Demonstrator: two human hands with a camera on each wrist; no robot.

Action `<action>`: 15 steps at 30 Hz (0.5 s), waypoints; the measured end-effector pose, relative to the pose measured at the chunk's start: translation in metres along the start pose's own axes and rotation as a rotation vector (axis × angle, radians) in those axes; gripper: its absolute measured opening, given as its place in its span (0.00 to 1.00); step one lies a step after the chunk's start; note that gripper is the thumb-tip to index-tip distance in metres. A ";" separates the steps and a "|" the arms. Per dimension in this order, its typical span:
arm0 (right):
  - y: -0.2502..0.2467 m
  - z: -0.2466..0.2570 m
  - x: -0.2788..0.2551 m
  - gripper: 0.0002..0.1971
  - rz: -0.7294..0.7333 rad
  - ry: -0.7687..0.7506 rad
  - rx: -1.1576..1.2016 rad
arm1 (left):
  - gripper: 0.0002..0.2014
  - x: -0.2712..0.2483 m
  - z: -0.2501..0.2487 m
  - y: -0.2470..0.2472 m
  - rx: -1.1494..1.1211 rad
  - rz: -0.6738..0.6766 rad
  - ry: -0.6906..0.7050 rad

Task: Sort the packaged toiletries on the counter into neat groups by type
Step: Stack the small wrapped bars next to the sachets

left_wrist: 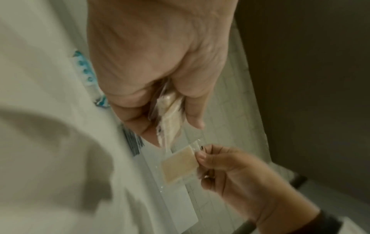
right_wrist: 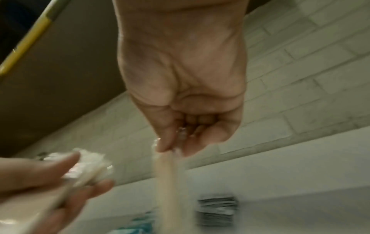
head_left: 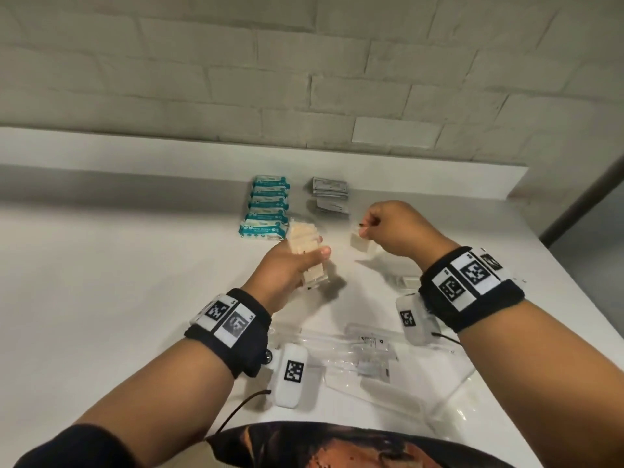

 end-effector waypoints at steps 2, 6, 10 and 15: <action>0.005 -0.007 0.009 0.02 0.021 0.032 -0.007 | 0.07 0.002 0.007 -0.005 -0.147 -0.014 -0.093; 0.027 -0.015 0.020 0.03 0.115 0.037 -0.059 | 0.10 0.003 0.015 -0.019 -0.370 0.006 -0.172; 0.066 -0.017 0.022 0.06 0.275 0.017 -0.098 | 0.14 0.001 0.016 -0.029 -0.315 -0.015 -0.099; 0.079 -0.015 0.028 0.10 0.269 0.035 -0.108 | 0.20 -0.001 0.020 -0.042 -0.265 -0.109 -0.065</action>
Point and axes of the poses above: each hand's wrist, its own x-axis towards the middle knuckle, its own y-axis out of the palm, z = x × y, the point moved 4 cm from there along x, towards the middle knuckle, and after that the axes turned 12 degrees about x, right-handed, at the moved point
